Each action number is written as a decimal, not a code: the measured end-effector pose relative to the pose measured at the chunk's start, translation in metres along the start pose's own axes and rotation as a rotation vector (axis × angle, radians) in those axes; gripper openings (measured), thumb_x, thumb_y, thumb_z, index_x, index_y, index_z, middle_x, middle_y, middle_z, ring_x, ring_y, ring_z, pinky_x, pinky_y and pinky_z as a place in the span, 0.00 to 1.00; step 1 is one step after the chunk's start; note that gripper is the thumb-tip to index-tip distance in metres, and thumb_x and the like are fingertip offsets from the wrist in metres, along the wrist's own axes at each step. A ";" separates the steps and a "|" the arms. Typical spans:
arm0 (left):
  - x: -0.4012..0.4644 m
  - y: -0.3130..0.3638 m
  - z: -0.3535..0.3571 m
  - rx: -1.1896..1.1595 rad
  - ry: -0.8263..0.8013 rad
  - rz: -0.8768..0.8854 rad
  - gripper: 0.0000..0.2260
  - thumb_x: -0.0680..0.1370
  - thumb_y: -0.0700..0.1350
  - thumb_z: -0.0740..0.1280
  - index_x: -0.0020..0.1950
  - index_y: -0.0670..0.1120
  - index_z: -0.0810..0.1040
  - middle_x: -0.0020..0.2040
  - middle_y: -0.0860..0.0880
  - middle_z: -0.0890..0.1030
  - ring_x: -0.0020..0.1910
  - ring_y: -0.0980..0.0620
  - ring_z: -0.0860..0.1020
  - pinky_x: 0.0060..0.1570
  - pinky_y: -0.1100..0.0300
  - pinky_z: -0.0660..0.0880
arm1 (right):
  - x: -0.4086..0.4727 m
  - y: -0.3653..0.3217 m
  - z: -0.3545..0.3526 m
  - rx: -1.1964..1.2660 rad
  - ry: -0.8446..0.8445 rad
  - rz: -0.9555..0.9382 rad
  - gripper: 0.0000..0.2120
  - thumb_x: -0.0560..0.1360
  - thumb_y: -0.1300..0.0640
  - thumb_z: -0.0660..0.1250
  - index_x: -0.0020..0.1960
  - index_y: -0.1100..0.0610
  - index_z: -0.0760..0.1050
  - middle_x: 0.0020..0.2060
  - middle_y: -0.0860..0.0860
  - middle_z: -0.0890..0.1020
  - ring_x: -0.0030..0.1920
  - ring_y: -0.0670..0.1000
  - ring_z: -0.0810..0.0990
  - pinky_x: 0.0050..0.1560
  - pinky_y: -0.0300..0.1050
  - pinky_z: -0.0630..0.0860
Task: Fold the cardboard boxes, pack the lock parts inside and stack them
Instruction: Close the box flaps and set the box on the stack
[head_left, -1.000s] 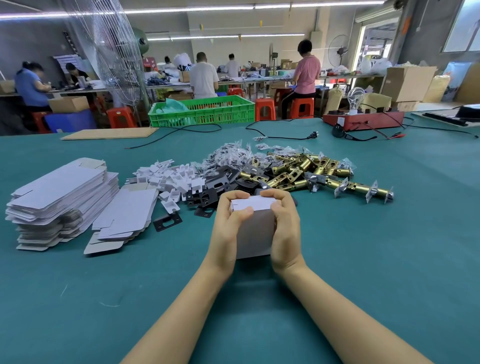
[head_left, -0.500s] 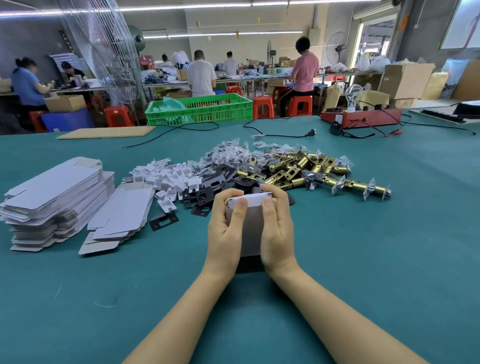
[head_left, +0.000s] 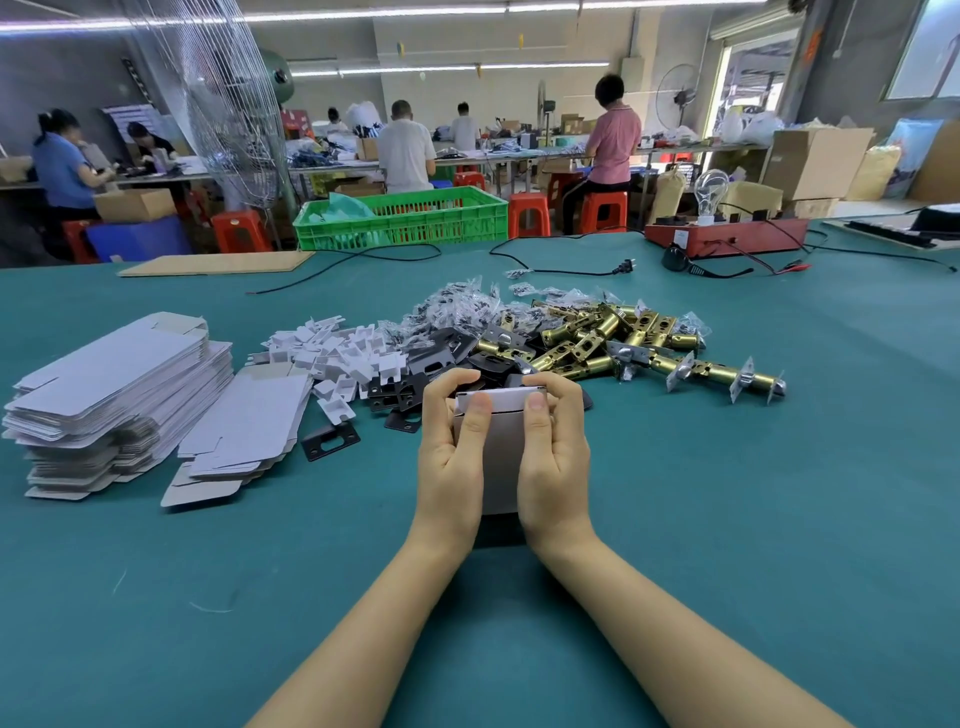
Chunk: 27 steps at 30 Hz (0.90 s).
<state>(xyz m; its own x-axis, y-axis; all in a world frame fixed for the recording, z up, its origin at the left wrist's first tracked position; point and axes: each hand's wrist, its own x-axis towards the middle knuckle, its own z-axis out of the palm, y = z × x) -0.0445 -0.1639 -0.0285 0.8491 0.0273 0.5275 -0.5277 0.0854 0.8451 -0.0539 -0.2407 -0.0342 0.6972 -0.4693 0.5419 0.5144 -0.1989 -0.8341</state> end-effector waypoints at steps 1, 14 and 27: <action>0.000 0.000 0.000 -0.006 -0.002 0.001 0.07 0.79 0.48 0.59 0.56 0.57 0.71 0.43 0.70 0.75 0.39 0.67 0.72 0.41 0.74 0.70 | 0.000 0.000 0.000 -0.004 0.001 -0.005 0.07 0.79 0.52 0.55 0.51 0.43 0.70 0.46 0.45 0.78 0.48 0.51 0.76 0.52 0.53 0.74; 0.000 -0.007 -0.002 -0.001 -0.036 0.043 0.05 0.79 0.46 0.59 0.51 0.52 0.74 0.43 0.66 0.77 0.42 0.65 0.73 0.45 0.72 0.69 | 0.003 0.005 -0.004 -0.046 -0.004 -0.061 0.06 0.79 0.52 0.56 0.51 0.42 0.69 0.49 0.49 0.77 0.49 0.45 0.75 0.49 0.34 0.70; 0.002 -0.009 -0.002 0.055 -0.041 0.071 0.03 0.79 0.47 0.59 0.50 0.52 0.72 0.40 0.67 0.76 0.40 0.65 0.72 0.44 0.72 0.68 | 0.004 0.004 -0.007 -0.060 -0.034 -0.191 0.11 0.79 0.63 0.58 0.56 0.52 0.75 0.53 0.60 0.73 0.57 0.39 0.70 0.59 0.30 0.65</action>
<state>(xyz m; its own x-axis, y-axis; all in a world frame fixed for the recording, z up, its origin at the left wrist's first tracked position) -0.0378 -0.1624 -0.0352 0.8087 -0.0091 0.5881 -0.5876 0.0303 0.8086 -0.0526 -0.2497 -0.0361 0.6064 -0.3892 0.6934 0.6093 -0.3327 -0.7197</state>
